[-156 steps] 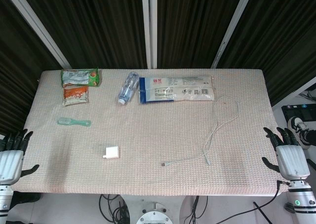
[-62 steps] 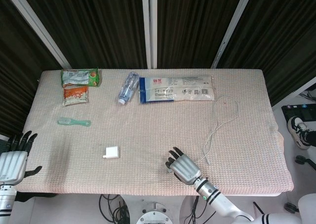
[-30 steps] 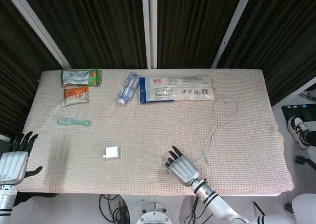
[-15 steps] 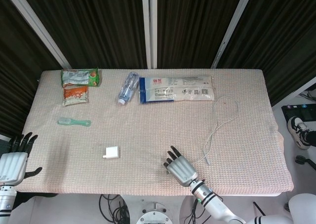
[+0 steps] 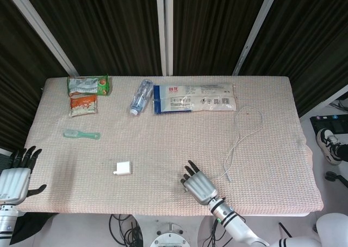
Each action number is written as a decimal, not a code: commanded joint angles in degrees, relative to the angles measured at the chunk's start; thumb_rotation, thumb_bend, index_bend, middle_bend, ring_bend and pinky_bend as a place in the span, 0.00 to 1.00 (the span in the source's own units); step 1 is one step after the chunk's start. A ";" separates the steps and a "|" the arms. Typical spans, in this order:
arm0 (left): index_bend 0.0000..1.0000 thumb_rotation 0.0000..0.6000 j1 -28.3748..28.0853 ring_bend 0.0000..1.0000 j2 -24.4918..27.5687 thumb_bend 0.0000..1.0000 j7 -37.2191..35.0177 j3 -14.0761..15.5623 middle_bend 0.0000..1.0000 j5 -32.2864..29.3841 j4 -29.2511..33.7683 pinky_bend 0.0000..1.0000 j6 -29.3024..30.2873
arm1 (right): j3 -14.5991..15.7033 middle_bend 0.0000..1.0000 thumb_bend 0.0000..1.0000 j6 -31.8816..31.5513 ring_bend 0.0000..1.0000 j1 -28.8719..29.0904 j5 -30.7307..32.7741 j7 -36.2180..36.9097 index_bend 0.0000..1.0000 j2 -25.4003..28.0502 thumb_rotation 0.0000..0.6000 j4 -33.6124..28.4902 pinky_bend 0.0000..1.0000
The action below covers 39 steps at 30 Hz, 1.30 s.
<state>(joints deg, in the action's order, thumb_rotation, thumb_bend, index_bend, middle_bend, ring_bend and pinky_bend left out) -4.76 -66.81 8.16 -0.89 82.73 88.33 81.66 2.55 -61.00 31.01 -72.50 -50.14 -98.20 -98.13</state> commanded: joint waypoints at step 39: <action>0.16 1.00 -22.46 0.00 -5.78 0.04 8.20 -4.62 0.09 -1.45 3.80 0.00 -26.75 | -12.68 0.52 0.38 -3.24 0.27 2.54 -2.09 15.43 0.60 11.06 1.00 -0.25 0.08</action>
<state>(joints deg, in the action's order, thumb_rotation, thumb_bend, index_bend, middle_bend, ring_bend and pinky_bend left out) -25.17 -70.51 15.19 -5.07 82.96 92.68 57.28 -9.07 -64.79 32.57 -75.33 -33.17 -88.34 -97.39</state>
